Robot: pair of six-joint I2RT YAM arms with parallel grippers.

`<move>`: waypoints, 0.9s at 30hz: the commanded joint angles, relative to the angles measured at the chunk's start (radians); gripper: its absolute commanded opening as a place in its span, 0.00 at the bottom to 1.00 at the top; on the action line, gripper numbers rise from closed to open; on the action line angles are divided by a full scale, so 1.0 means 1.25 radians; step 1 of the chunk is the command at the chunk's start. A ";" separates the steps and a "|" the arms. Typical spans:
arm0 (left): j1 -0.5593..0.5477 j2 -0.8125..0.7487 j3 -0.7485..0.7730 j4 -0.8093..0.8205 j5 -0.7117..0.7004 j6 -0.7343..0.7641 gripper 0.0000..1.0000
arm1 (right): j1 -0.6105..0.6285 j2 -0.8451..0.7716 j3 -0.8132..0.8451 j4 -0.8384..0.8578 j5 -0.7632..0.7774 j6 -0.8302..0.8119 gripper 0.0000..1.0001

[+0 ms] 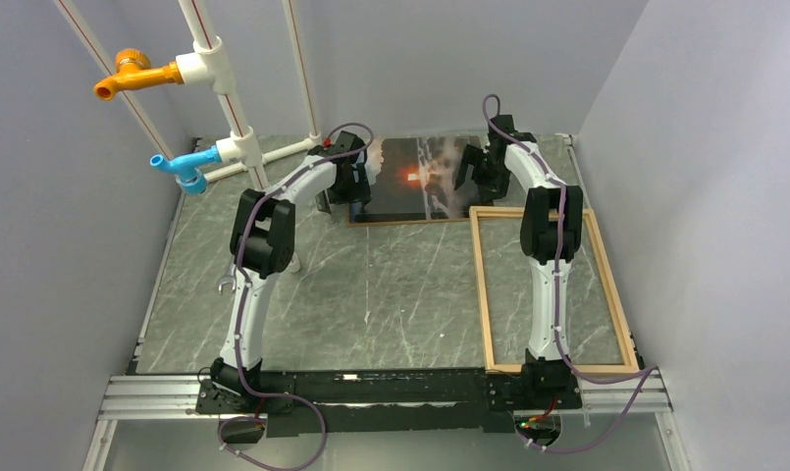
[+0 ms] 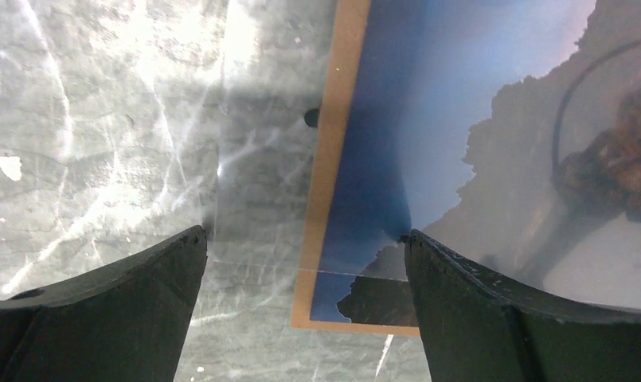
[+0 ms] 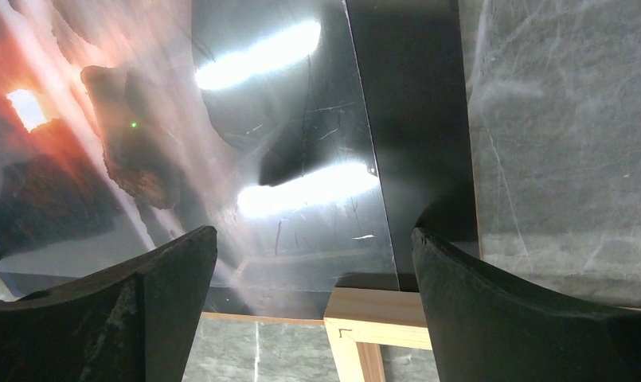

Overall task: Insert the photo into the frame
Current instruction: Adjust the distractor at the center of the board.

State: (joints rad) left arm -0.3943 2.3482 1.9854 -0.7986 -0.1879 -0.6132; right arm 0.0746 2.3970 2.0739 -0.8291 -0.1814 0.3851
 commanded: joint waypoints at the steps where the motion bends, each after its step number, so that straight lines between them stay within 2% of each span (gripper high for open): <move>1: 0.026 -0.033 -0.041 0.009 -0.033 -0.012 0.97 | -0.001 0.030 0.010 -0.002 0.012 0.003 0.94; 5: 0.026 -0.019 -0.012 -0.015 -0.044 -0.003 0.97 | -0.001 0.014 -0.011 0.008 0.031 0.009 0.94; 11: 0.028 0.022 0.010 0.002 0.034 0.005 0.97 | -0.002 0.009 -0.026 0.021 0.016 0.007 0.95; 16: 0.037 -0.003 -0.047 0.083 0.133 -0.019 0.95 | 0.000 0.043 -0.006 0.017 -0.101 0.010 0.94; 27: 0.038 -0.060 -0.068 0.162 0.243 -0.025 0.91 | -0.021 0.041 -0.012 0.102 -0.366 0.084 0.93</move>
State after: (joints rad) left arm -0.3435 2.3070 1.9179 -0.7071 -0.0322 -0.6147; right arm 0.0277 2.4088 2.0666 -0.7692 -0.4065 0.4129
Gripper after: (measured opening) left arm 0.916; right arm 0.939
